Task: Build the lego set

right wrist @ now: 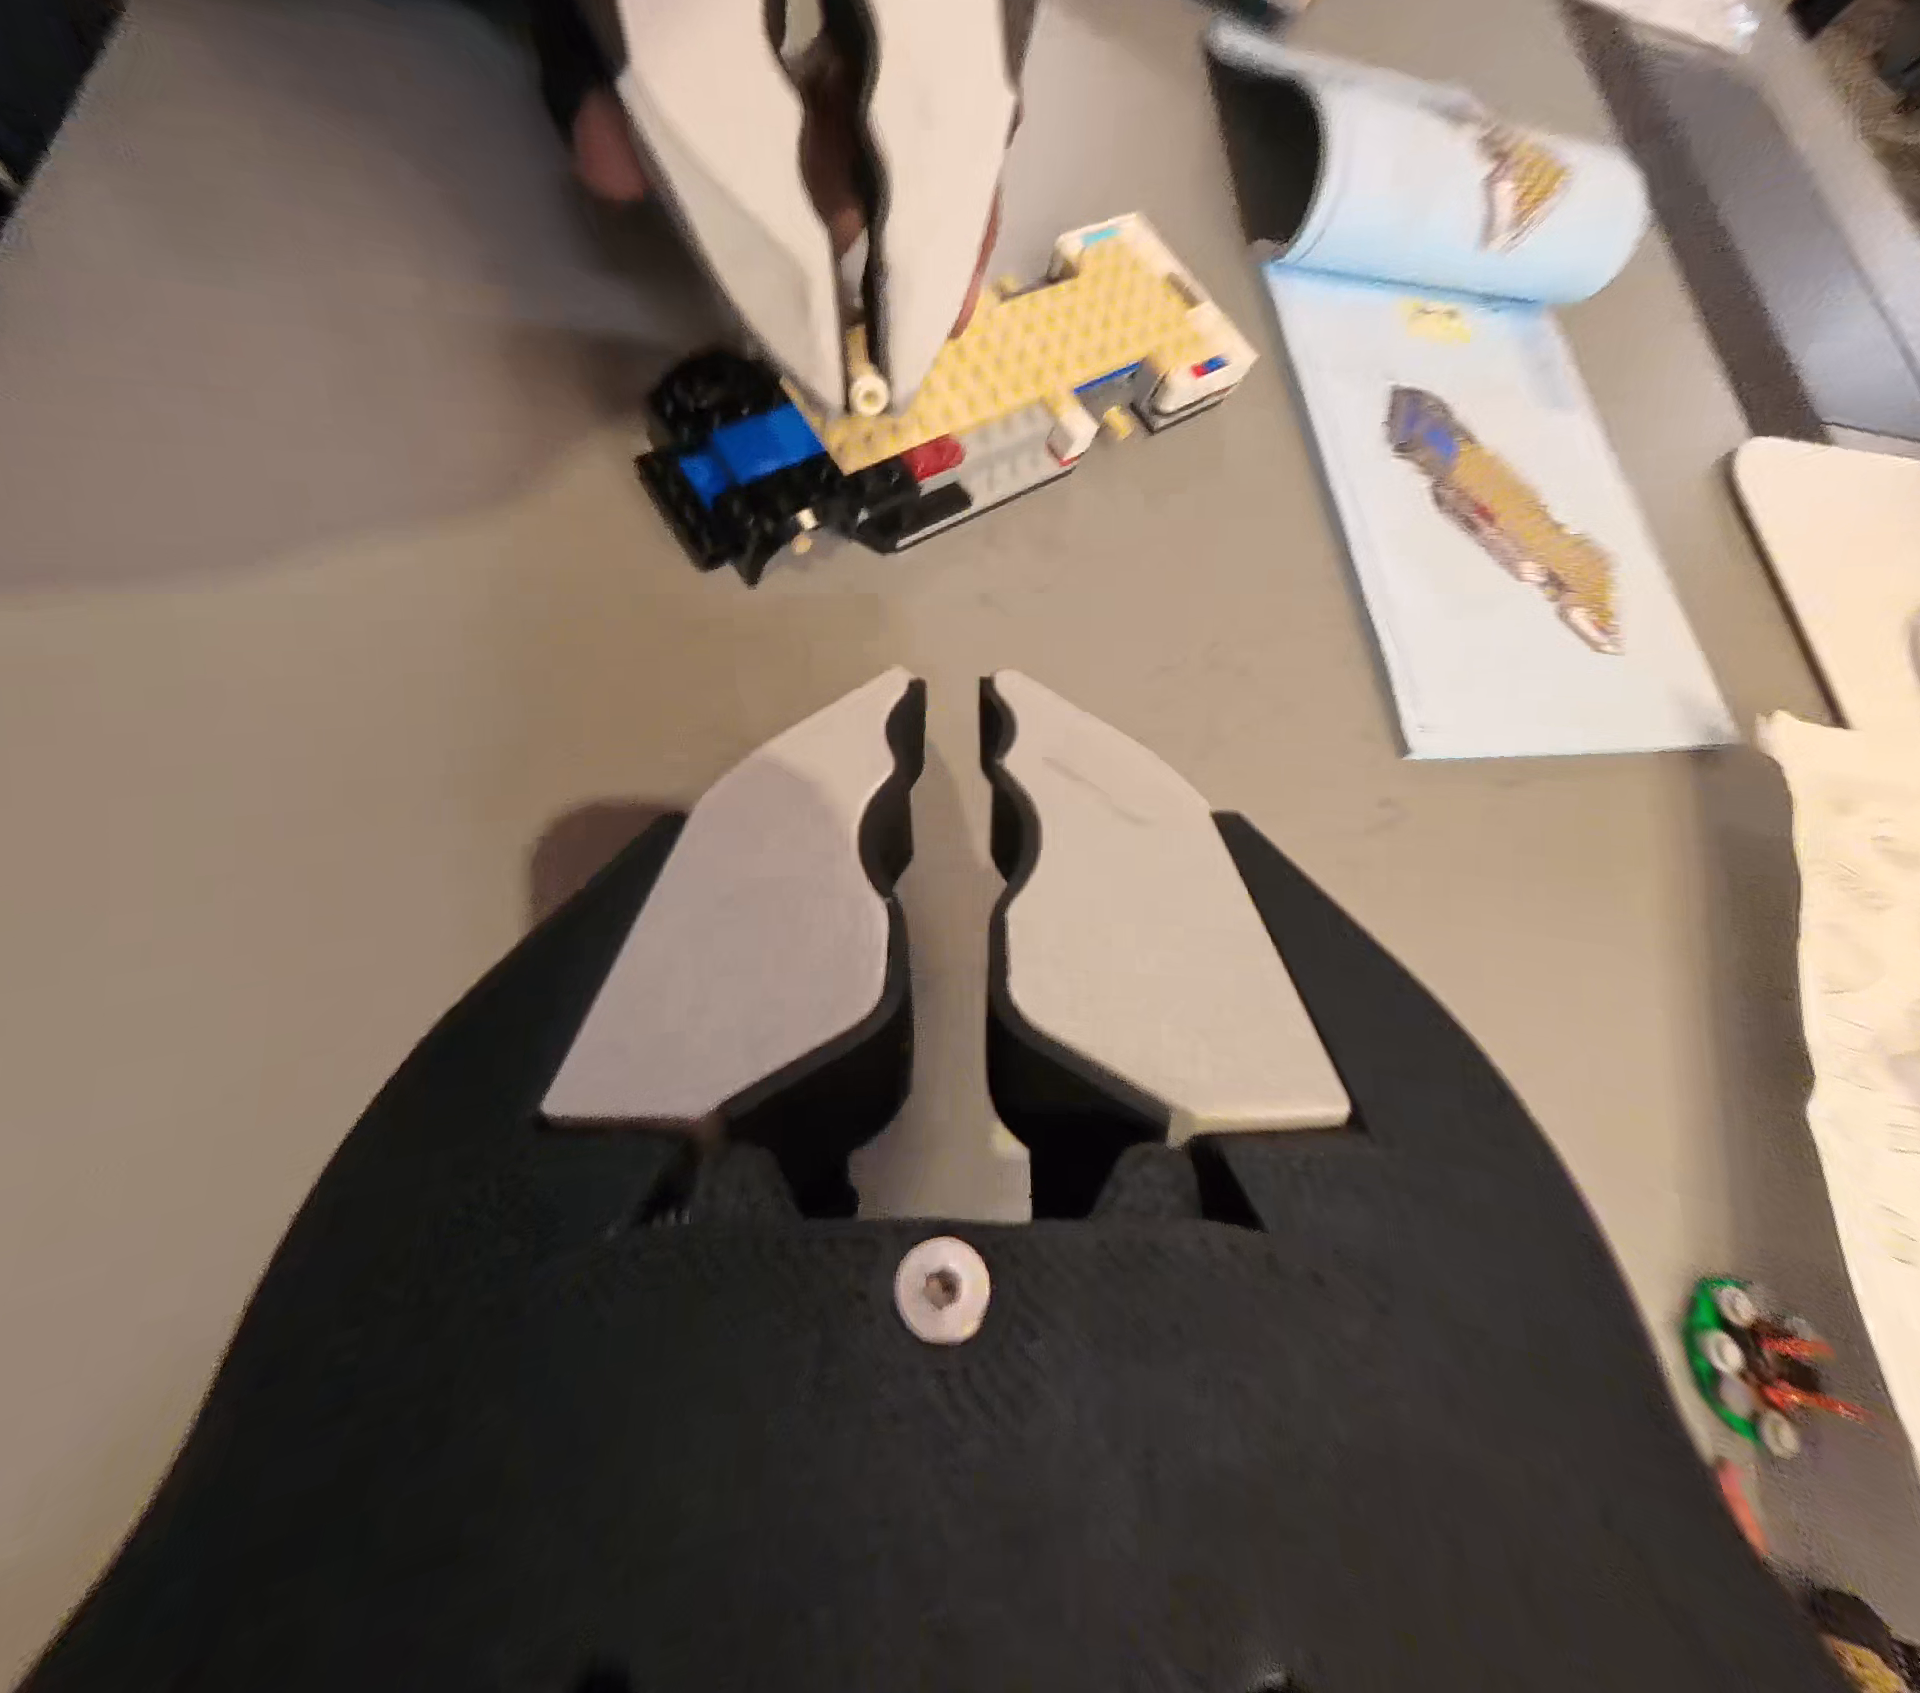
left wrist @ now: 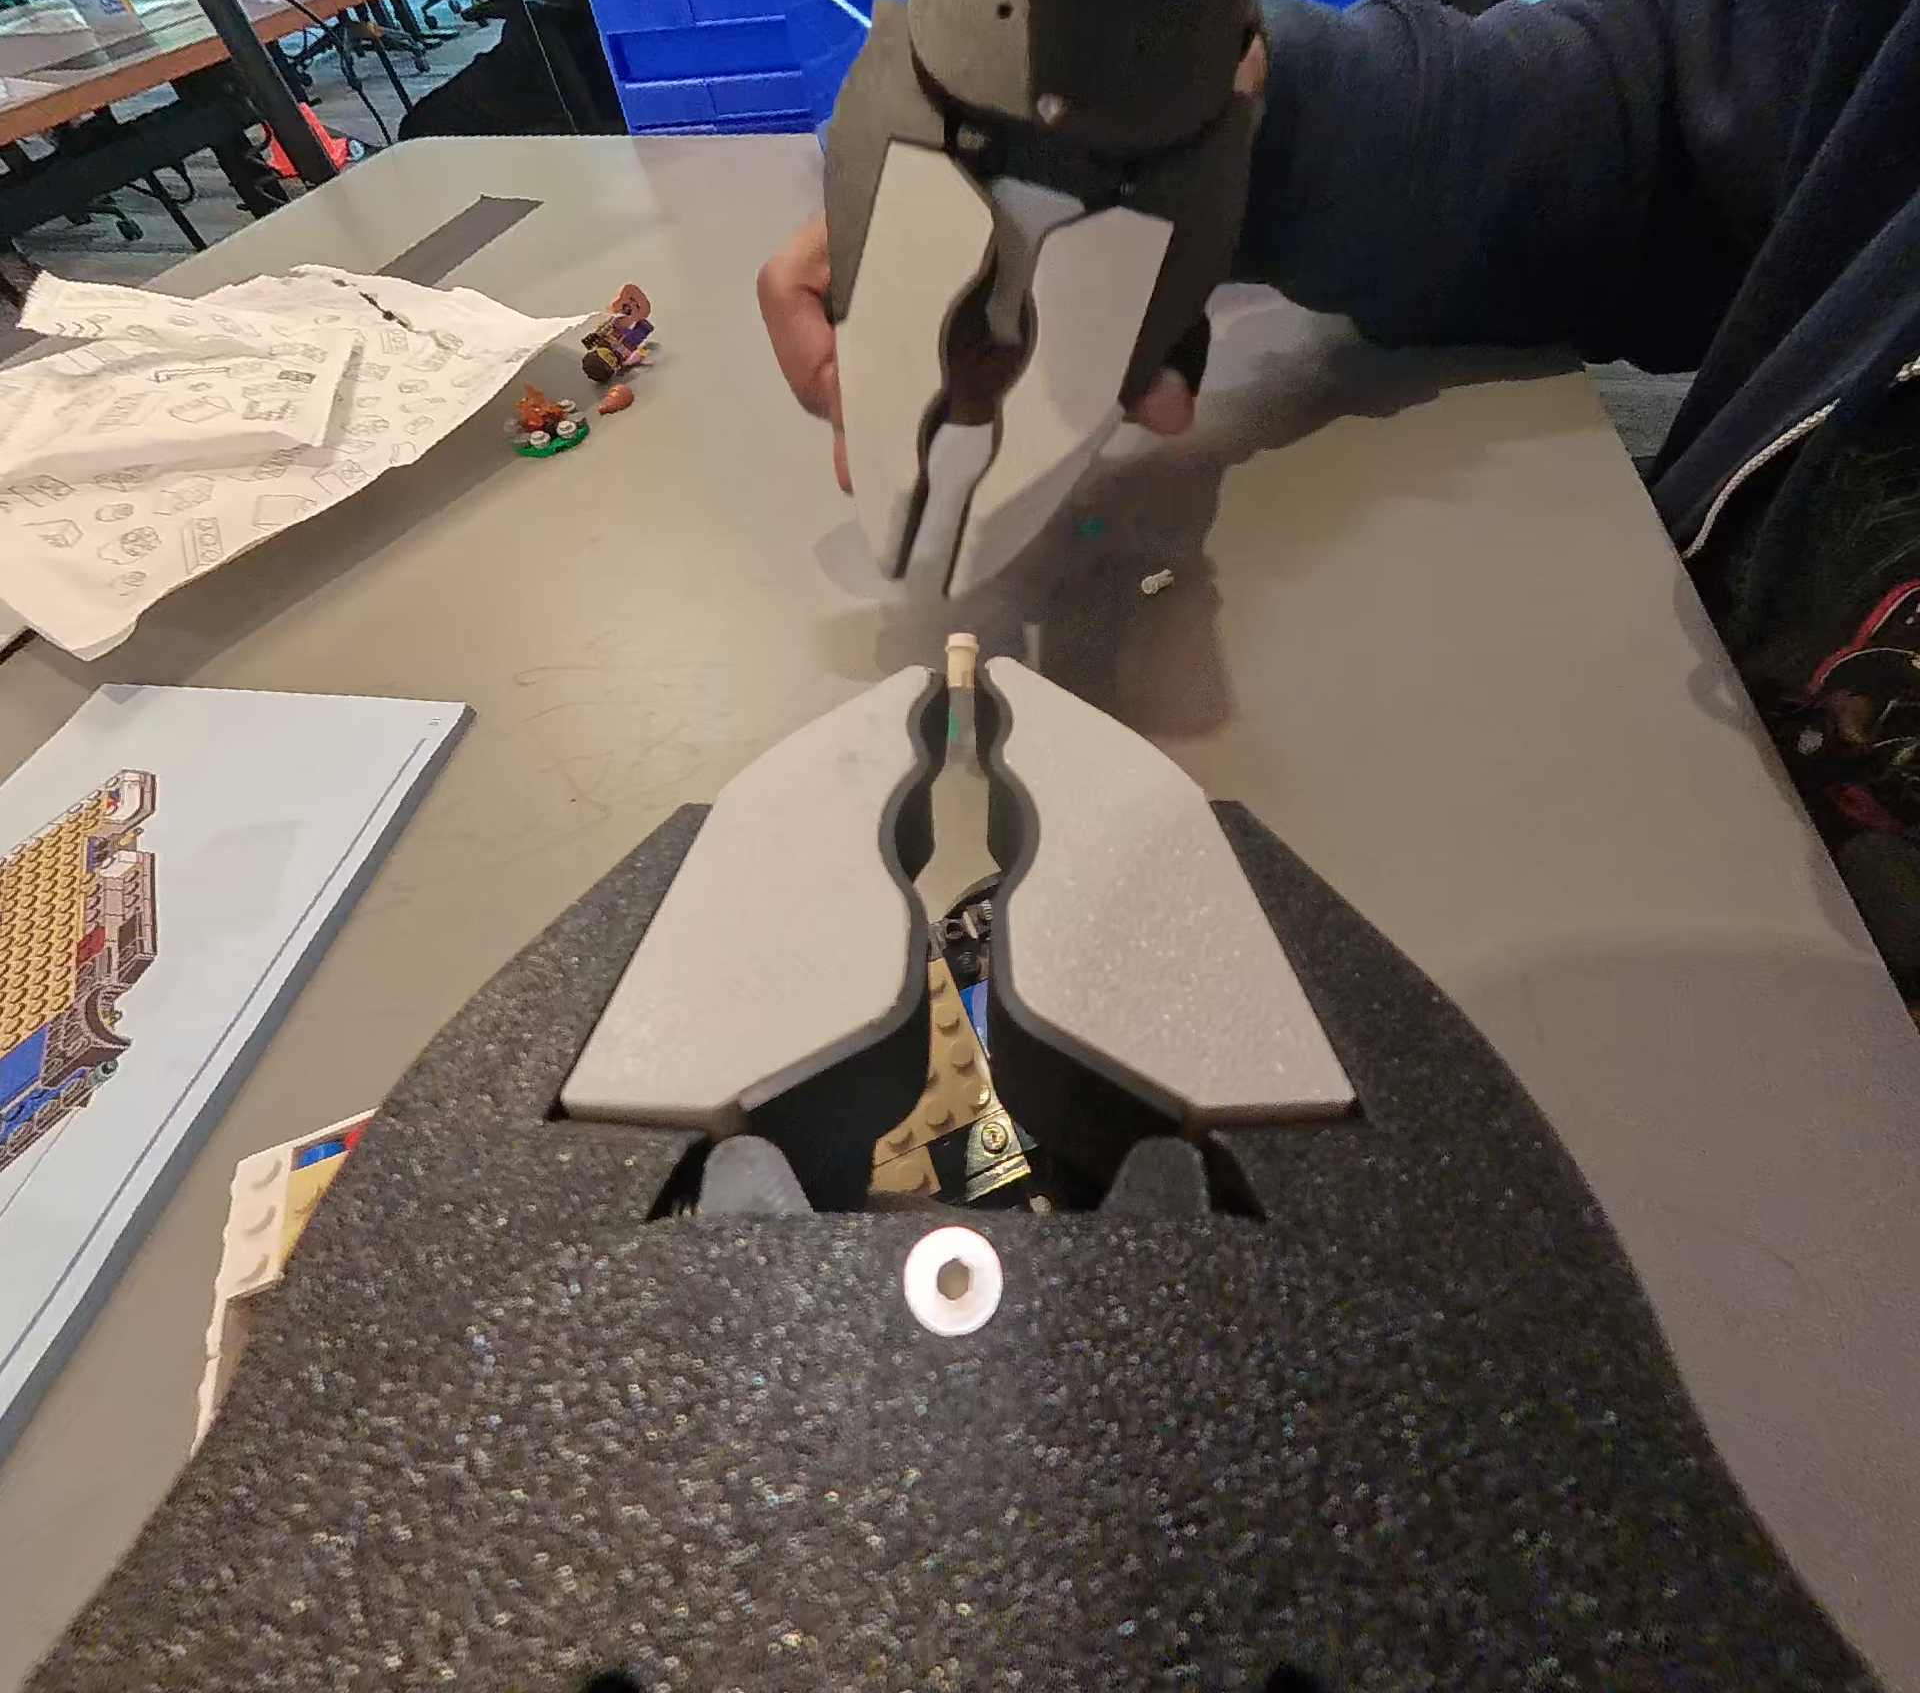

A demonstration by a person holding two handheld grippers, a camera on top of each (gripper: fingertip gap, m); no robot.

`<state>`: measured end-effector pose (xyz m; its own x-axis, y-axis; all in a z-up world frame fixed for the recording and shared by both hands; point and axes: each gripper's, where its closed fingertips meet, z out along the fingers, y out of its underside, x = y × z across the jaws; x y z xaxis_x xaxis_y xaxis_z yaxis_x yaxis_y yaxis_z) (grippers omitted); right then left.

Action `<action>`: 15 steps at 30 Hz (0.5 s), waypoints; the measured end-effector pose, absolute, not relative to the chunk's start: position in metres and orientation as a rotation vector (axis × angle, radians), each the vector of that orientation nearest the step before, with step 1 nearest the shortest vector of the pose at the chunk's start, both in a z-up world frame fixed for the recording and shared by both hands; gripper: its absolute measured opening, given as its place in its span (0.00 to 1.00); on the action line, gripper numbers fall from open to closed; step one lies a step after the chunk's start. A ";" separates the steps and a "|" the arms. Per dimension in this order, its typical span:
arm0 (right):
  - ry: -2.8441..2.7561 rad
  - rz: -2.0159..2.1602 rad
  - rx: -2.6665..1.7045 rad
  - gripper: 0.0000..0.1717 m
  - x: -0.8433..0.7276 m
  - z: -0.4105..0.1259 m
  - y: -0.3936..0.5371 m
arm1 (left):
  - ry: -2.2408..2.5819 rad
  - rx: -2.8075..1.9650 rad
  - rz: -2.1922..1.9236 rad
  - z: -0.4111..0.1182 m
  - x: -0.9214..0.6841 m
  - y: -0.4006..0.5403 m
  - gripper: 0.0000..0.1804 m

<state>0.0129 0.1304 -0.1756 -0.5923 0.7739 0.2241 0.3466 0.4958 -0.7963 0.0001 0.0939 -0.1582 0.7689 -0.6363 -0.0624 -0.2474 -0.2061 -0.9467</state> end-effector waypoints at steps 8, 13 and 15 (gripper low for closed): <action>-2.202 0.851 -1.005 0.06 0.018 -0.197 0.160 | 0.676 -1.795 -0.411 -0.160 -0.002 0.096 0.03; -2.208 0.838 -1.037 0.05 0.015 -0.209 0.162 | 0.664 -1.801 -0.414 -0.160 -0.004 0.096 0.03; -2.206 0.856 -1.041 0.05 0.013 -0.211 0.160 | 0.659 -1.808 -0.413 -0.161 -0.005 0.096 0.03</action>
<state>0.0125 0.1603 -0.2109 -0.5490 0.8104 0.2045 0.4605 0.4975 -0.7351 -0.0052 0.0964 -0.1606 0.7833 -0.6202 -0.0418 -0.2333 -0.2310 -0.9446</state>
